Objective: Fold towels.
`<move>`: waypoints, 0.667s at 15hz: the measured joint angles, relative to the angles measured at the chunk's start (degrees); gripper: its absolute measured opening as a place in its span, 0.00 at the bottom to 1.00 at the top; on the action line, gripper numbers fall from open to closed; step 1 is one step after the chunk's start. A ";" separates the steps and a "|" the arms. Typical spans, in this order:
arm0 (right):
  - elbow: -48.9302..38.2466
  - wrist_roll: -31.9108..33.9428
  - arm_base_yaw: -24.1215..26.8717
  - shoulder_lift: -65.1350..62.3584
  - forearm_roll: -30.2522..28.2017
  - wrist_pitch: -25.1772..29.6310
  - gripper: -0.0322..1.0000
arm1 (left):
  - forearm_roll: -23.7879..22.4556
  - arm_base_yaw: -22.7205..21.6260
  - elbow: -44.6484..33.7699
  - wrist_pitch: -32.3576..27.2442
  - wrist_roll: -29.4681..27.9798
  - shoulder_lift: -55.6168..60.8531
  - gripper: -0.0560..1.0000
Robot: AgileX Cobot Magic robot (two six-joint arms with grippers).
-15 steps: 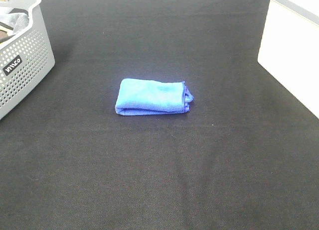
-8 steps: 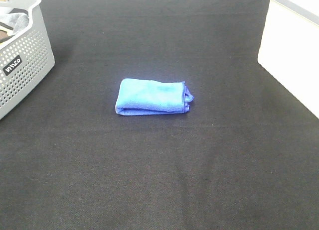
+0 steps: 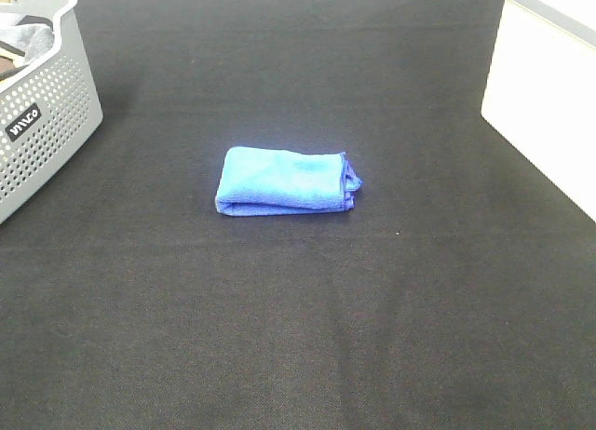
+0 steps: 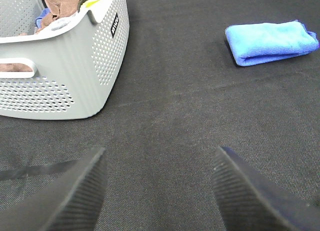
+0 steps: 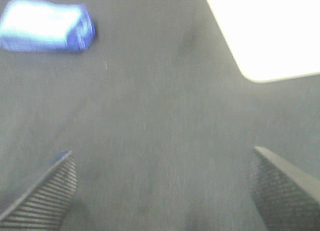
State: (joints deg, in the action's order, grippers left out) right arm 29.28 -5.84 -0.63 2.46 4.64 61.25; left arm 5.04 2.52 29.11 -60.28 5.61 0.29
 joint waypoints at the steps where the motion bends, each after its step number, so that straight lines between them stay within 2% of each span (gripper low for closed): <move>1: 0.00 0.00 0.00 -1.60 0.11 -0.06 0.88 | 0.00 0.00 0.00 0.00 0.00 0.00 0.62; 10: -0.23 0.00 0.00 -2.86 0.29 -0.06 0.88 | 0.00 0.00 0.00 0.00 0.00 0.00 0.62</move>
State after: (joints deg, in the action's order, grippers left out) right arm 29.05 -5.84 -0.63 -0.40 4.93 61.19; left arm 5.04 2.52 29.11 -60.28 5.61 0.29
